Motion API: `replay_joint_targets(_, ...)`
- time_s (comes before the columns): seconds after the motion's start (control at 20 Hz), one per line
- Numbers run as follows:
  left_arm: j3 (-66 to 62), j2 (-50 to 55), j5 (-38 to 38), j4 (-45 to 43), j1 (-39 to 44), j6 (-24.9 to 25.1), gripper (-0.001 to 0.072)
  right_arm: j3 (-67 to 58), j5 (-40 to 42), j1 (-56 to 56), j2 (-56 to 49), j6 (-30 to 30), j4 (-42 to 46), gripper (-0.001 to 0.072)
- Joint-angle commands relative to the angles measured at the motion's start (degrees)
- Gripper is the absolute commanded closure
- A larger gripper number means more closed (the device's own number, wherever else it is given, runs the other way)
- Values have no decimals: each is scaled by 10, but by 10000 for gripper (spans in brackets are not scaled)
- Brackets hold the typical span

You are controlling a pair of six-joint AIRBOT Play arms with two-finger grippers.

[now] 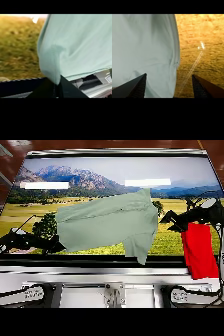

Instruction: Fold the shirts.

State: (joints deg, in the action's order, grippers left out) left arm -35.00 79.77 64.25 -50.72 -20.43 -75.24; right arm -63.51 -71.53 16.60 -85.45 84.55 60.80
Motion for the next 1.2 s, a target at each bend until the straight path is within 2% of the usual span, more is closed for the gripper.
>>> replay_joint_targets(0.0,0,-8,3,2,3,17,664,38,0,0,0,-29,2,30)
replay_joint_targets(0.15,-2,-26,9,2,3,48,663,94,57,0,-5,-30,-48,30)
replay_joint_targets(0.3,-3,-51,7,2,3,54,663,122,102,-4,-26,-35,-94,30)
replay_joint_targets(0.45,-3,-64,7,2,3,54,663,122,136,-42,-44,-32,-97,31)
replay_joint_targets(0.5,-3,-66,7,2,3,54,663,122,153,-59,-49,-28,-97,96)
replay_joint_targets(0.55,-3,-66,7,2,3,54,663,122,170,-71,-50,-22,-94,266)
replay_joint_targets(0.6,-6,-66,7,2,2,55,663,120,182,-79,-49,-19,-95,484)
replay_joint_targets(0.65,-13,-68,5,2,0,59,663,115,178,-80,-49,-20,-98,658)
replay_joint_targets(0.8,-77,-106,2,-1,-12,71,665,71,129,-80,3,-94,-99,653)
replay_joint_targets(0.95,-237,-204,3,0,-13,71,665,-36,99,-77,130,-148,-98,653)
replay_joint_targets(1.05,-395,-269,-5,13,-13,71,664,-138,123,-74,229,-148,-89,654)
replay_joint_targets(1.15,-564,-316,-27,12,-14,71,664,-243,200,-74,322,-146,-76,654)
